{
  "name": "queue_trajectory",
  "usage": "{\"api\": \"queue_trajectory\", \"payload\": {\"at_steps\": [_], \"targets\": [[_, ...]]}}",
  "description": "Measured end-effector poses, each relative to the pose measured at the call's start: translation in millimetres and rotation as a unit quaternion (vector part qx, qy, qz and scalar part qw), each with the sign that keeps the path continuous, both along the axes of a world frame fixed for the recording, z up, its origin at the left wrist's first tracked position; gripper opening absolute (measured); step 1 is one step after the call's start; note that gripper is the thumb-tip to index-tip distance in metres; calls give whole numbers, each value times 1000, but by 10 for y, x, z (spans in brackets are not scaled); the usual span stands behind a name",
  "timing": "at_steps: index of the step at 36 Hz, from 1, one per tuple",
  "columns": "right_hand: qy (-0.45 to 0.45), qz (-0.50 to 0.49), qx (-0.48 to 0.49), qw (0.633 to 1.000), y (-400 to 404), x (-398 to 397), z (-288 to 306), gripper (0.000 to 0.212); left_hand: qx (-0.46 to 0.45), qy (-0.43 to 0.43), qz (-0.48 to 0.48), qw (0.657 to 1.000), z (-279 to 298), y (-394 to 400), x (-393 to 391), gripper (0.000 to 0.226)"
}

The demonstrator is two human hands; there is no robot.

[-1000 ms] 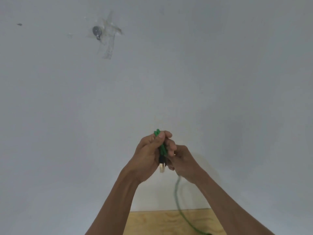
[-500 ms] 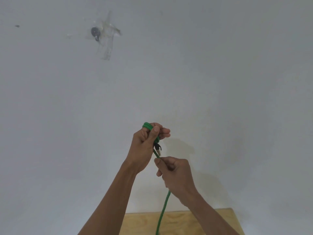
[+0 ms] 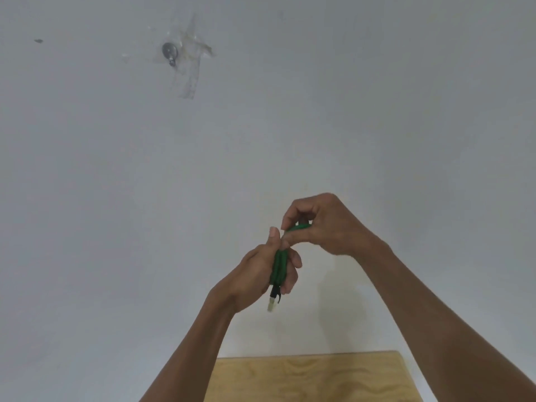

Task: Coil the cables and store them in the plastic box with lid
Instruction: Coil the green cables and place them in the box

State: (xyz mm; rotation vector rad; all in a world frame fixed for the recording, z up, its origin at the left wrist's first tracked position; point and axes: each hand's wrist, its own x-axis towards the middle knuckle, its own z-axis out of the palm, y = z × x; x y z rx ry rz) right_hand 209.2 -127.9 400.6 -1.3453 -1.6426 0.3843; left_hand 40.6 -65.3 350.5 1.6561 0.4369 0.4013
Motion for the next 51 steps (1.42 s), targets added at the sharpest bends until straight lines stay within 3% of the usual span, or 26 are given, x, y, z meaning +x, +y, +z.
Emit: {"api": "queue_trajectory", "payload": {"at_steps": [6, 9, 12, 15, 16, 20, 24, 30, 36, 41, 45, 48, 51], "targets": [[125, 52, -11, 991, 80, 68, -106, 13, -143, -88, -56, 984, 109, -119, -26, 65], [193, 75, -9, 978, 103, 51, -318, 27, -153, -115, -84, 978, 134, -151, -29, 49], [242, 105, -19, 964, 61, -12, -494, 36, -142, -151, -110, 972, 163, -178, -15, 30], [241, 135, -30, 961, -90, -161, -539, 26, -121, -180, -99, 971, 202, -167, 10, 27], [239, 125, -37, 962, -114, -190, -568, 24, -120, -189, -94, 970, 215, -154, 22, 26], [194, 34, -66, 978, -150, -223, -781, 53, -120, -214, -63, 967, 219, -65, 61, 23], [194, 24, -84, 977, -170, -324, -885, 54, -113, -241, -8, 964, 202, 29, 77, 25], [219, 21, -63, 973, -230, -506, -911, 30, -104, -275, 62, 954, 262, 124, 77, 29], [262, -33, -59, 963, -254, -702, -997, 16, 56, -203, 149, 966, 177, 274, 28, 27], [111, -102, -20, 988, -287, -664, -826, 11, 135, -121, 132, 974, 46, 339, -85, 28], [-37, -104, 1, 994, -317, -511, -542, 21, 165, -48, 112, 979, -44, 317, -151, 38], [-115, -90, 1, 989, -259, -344, -323, 15, 114, -17, 58, 992, -76, 214, -193, 50], [-107, -41, 8, 993, -160, -218, -166, 11, 39, -1, 11, 999, -49, 80, -198, 63]]}}
